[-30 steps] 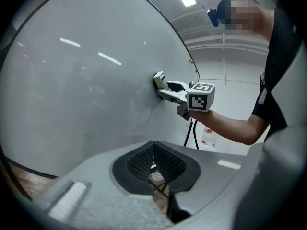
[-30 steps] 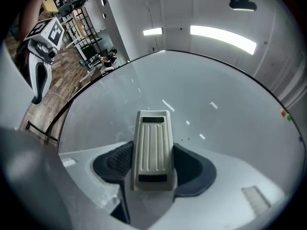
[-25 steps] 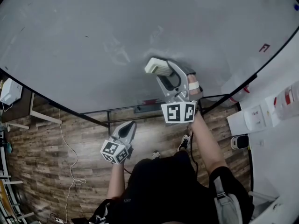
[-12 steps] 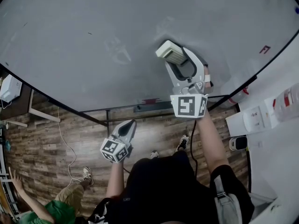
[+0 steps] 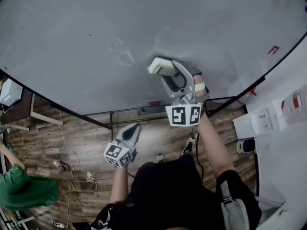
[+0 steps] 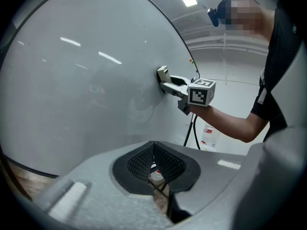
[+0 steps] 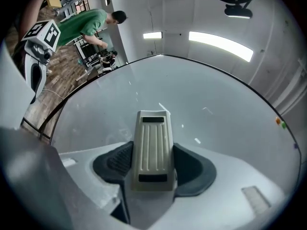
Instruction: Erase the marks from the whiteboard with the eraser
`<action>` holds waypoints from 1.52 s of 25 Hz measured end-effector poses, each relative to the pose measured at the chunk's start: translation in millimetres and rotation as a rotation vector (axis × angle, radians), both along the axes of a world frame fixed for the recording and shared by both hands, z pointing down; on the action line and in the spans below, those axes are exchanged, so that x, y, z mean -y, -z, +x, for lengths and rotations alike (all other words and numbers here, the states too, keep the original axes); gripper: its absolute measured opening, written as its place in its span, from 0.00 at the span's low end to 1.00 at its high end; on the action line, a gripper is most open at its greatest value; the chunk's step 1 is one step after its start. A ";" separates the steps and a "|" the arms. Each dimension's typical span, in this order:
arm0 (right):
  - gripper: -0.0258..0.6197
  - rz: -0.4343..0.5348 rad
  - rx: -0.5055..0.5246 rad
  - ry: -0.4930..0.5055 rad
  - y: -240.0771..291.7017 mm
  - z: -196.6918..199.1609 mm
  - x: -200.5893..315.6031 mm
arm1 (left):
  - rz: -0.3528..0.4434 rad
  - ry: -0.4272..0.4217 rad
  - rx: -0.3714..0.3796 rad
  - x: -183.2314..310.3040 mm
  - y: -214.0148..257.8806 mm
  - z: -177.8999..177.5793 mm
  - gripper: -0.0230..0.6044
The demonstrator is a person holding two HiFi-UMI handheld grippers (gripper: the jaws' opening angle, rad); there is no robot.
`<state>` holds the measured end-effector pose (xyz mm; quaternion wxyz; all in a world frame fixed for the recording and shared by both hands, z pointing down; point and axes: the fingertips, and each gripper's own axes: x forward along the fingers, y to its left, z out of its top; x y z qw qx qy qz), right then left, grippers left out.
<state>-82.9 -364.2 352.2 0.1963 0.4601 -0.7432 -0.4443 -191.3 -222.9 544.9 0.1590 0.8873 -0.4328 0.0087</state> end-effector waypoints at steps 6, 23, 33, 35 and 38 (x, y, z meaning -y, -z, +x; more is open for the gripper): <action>0.43 -0.026 -0.090 0.010 -41.6 -11.6 -2.0 | -0.012 0.004 -0.002 -0.7 -5.0 -0.9 0.05; 0.43 0.063 -0.003 -0.008 45.0 12.9 -2.1 | 0.010 0.000 -0.006 3.0 3.5 2.6 0.05; 0.43 0.023 0.170 -0.032 72.1 41.6 2.1 | 0.022 -0.003 -0.006 6.1 8.9 -0.5 0.05; 0.43 0.029 0.125 -0.037 59.8 34.2 1.2 | 0.022 -0.007 -0.010 5.3 8.9 1.3 0.05; 0.43 0.025 0.036 -0.030 30.1 19.1 0.3 | 0.021 -0.014 -0.011 4.5 9.0 4.5 0.05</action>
